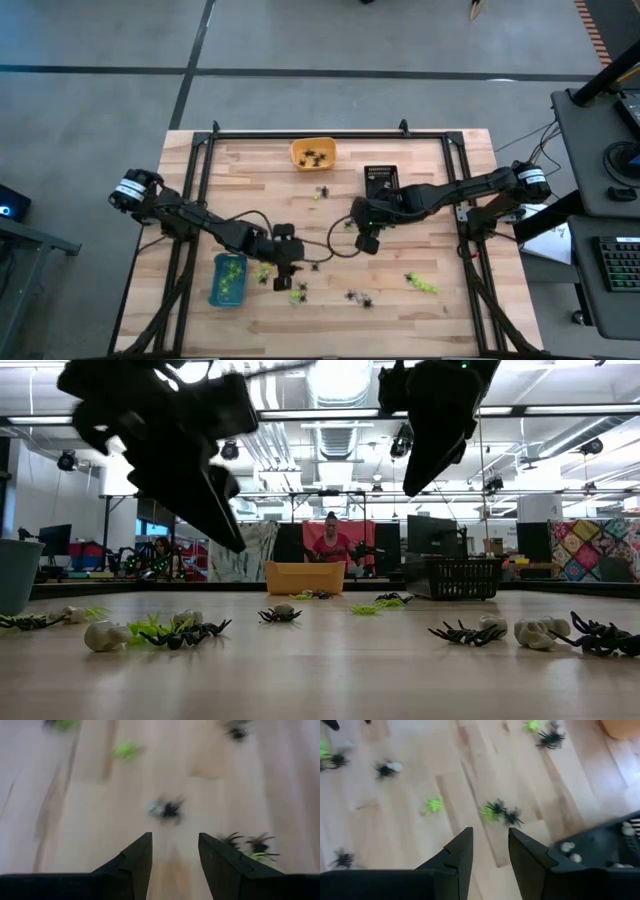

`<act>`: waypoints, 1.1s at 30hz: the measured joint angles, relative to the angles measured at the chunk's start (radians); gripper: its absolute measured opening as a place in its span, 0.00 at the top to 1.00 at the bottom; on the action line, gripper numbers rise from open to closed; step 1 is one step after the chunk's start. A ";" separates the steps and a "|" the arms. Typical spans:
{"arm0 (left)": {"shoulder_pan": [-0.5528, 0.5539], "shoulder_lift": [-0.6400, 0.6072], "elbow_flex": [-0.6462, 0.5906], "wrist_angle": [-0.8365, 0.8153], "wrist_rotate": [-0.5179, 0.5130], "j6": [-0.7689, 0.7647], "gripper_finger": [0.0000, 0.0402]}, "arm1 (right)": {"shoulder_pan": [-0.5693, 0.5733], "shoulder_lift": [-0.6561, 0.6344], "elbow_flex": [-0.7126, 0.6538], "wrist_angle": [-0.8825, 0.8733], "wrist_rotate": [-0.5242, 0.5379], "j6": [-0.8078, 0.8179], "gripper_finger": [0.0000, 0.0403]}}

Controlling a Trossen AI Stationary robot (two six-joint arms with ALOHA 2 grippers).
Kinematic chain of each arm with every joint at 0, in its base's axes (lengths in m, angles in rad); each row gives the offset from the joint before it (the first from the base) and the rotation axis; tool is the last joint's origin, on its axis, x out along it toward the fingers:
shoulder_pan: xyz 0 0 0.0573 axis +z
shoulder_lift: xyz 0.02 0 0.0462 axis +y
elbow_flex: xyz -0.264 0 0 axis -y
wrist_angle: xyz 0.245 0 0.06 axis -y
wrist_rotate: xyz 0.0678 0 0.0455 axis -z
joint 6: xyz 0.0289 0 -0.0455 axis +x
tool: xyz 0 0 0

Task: Sort Halloween decoration
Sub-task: Put the black spider toy into the yellow bin

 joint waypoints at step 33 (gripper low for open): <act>-0.036 0.222 -0.074 0.405 -0.097 0.202 0.63 | 0.108 0.000 -0.203 0.381 0.019 0.017 0.73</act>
